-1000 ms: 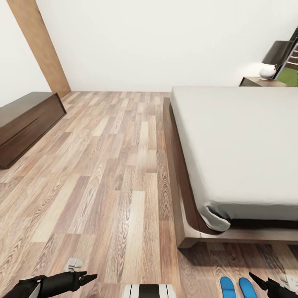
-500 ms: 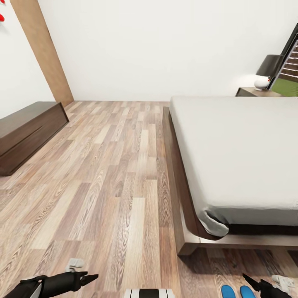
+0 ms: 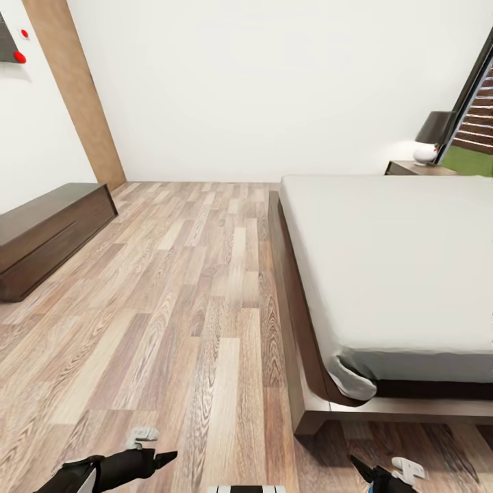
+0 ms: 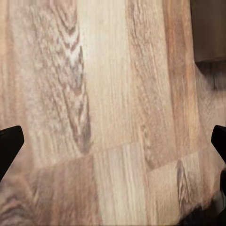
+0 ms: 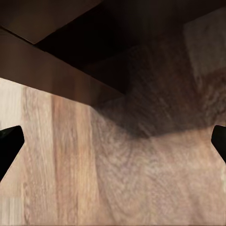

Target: In the bedroom, move the book from the bed onto either nightstand, and place the two sandals side by side next to the bed.

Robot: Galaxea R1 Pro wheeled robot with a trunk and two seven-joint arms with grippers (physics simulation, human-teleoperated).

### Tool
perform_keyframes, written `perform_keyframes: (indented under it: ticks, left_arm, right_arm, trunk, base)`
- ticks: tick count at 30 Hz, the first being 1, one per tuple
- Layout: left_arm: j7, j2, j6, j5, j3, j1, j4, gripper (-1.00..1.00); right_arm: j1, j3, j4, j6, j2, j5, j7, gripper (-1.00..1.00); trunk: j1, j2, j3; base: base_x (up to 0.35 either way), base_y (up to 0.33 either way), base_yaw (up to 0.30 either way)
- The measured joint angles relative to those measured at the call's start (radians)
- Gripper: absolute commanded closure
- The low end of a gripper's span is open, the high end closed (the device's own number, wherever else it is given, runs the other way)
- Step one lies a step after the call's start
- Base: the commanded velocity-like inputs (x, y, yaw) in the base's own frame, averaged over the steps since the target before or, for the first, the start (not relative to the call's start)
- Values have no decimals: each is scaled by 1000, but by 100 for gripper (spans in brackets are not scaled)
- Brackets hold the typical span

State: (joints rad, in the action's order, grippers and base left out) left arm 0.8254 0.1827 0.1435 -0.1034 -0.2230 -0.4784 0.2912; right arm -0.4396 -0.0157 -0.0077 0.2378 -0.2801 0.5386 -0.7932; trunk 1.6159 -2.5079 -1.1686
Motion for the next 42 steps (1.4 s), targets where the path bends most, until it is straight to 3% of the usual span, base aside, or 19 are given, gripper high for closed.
perform_keyframes:
  ticks: [2, 3, 11, 13, 14, 15, 17, 22, 35, 42]
  left_arm:
    - [-20, -8, 0, 0, 0, 0, -13, -100]
    - [-51, -18, -19, -3, 2, 0, -60, -100]
    - [-121, -26, -74, 2, 0, 0, -117, -100]
    - [-147, -33, -88, 3, 0, 0, -132, -100]
    - [-157, -40, -93, 3, 0, 0, -136, -100]
    - [-169, -48, -97, 3, -1, 0, -139, -100]
    - [-177, -53, -100, 3, -1, 0, -141, -100]
    - [-185, -57, -102, 3, -2, 0, -143, -100]
    - [-186, -65, -102, 2, 0, 0, -147, -100]
    - [-186, -80, -102, 2, -1, 0, -157, -100]
  right_arm:
    - [0, 0, 0, 0, 13, 0, 6, -100]
    - [0, 2, 9, 0, 28, -1, 11, -100]
    - [1, 3, 53, -3, 46, -2, 34, -100]
    - [1, 4, 60, -2, 75, -15, 87, -100]
    - [1, 6, 61, -2, 89, -34, 119, -100]
    - [1, 13, 63, -2, 106, -87, 162, -100]
    - [1, 16, 64, -1, 116, -153, 195, -100]
    - [1, 18, 63, -1, 124, -251, 230, -100]
    - [1, 18, 61, -2, 120, -258, 228, -100]
    - [1, 18, 61, -5, 115, -258, 222, -100]
  trunk:
    - [-1, 0, 8]
    - [-1, 1, 11]
    - [-5, 3, 43]
    - [-6, 3, 50]
    - [-6, 3, 54]
    - [-7, 4, 58]
    - [-8, 4, 66]
    - [-10, 5, 85]
    - [-16, 8, 135]
    - [-42, 57, 157]
  base:
    - [0, 0, 0]
    - [0, 0, 0]
    - [0, 0, 0]
    - [0, 0, 0]
    - [0, 0, 0]
    - [0, 0, 0]
    - [0, 0, 0]
    - [0, 0, 0]
    - [0, 0, 0]
    - [0, 0, 0]
